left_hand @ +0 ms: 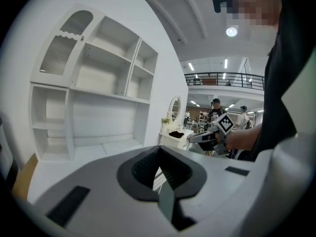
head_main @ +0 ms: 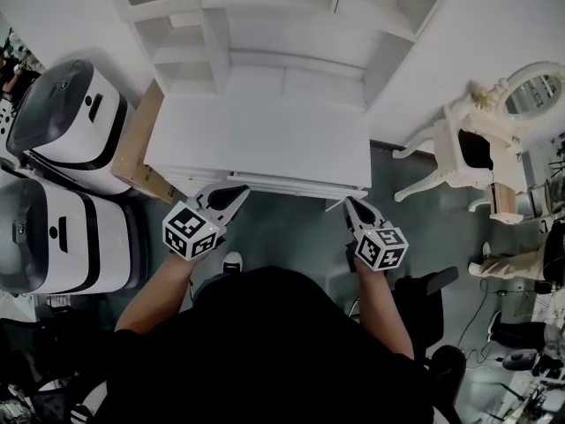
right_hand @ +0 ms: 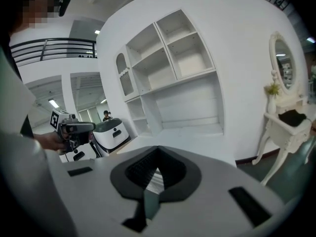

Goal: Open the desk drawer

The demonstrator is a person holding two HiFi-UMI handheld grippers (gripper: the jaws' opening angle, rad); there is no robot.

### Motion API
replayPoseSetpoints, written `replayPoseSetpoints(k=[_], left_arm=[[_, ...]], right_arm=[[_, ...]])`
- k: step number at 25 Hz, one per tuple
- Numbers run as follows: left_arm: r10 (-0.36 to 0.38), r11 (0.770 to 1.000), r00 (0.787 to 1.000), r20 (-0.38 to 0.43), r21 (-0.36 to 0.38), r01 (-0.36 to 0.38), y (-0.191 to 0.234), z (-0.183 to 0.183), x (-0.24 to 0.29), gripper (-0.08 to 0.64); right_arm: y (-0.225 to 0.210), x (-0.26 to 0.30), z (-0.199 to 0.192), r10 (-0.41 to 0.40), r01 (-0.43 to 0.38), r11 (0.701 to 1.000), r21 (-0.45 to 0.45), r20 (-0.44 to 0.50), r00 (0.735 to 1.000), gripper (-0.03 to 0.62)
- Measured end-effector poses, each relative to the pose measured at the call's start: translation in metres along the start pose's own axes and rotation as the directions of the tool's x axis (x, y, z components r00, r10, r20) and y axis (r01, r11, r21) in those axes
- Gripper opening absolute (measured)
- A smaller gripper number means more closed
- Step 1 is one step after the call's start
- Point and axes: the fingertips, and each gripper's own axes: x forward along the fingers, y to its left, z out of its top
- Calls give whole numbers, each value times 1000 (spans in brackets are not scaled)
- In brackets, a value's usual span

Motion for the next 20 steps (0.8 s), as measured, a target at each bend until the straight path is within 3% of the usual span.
replayPoseSetpoints(k=[6,13,17,20], left_arm=[[-66,998,998,-12,-16,66,47,-9,-22,8],[-138,990,990,-27,-36,137,89,-24,-35,8],[-190,976,982,-19,-113,186,103,-33,-41,8],[-205,971,978,-24,-131,201,110,-37,-39,8]], right_arm=[[41,30,7,-55,55,998,6,4,998,2],[57,54,-17,-162,164,986,42,-50,985,2],[66,64,-30,-207,210,977,42,-79,975,2],[63,69,-39,-233,238,970,52,-92,968,2]])
